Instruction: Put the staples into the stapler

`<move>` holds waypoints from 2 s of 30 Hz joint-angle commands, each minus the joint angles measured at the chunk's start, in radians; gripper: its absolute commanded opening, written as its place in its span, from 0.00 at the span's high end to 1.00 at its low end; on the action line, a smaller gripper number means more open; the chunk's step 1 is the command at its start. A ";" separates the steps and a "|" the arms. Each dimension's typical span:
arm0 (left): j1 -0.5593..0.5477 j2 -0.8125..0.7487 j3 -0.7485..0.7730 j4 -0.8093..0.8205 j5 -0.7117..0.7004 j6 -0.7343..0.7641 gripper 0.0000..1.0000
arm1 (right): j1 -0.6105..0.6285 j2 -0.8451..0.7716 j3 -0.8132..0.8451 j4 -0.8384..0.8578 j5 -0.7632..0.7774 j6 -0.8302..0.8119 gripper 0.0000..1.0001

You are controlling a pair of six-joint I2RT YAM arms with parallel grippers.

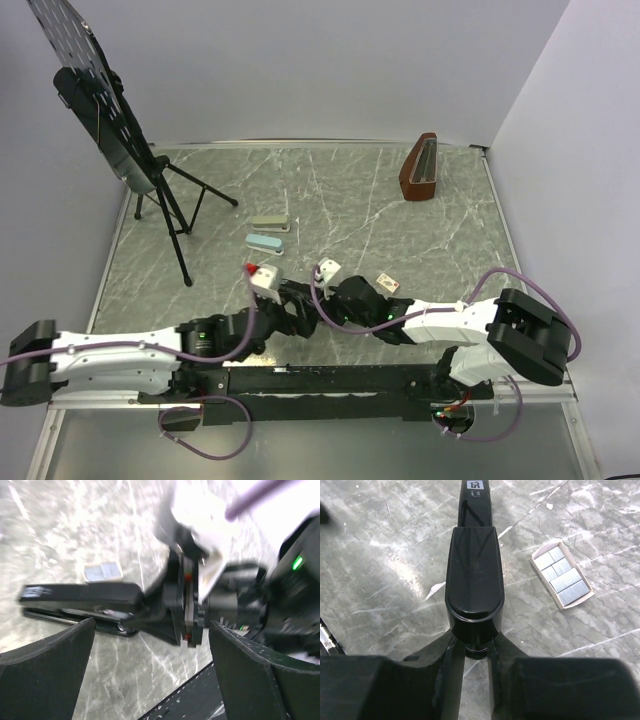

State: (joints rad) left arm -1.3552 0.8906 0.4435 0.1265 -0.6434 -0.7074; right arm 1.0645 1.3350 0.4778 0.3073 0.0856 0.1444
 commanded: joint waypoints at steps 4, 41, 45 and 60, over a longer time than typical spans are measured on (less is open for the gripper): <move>0.088 -0.246 0.038 -0.287 -0.119 -0.128 0.01 | 0.006 -0.065 0.021 -0.097 -0.027 0.076 0.50; 0.912 -0.200 0.259 -0.393 0.634 0.309 0.01 | 0.000 0.253 0.283 -0.649 -0.044 0.199 0.78; 0.923 -0.237 0.250 -0.376 0.634 0.315 0.01 | 0.006 0.195 0.364 -0.729 -0.017 0.184 0.71; 0.952 -0.297 0.244 -0.378 0.622 0.330 0.01 | 0.008 0.289 0.766 -0.935 0.043 0.096 0.24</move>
State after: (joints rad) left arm -0.4129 0.6136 0.6880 -0.2920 -0.0231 -0.4004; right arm 1.0691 1.5593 1.1923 -0.5484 0.1234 0.2626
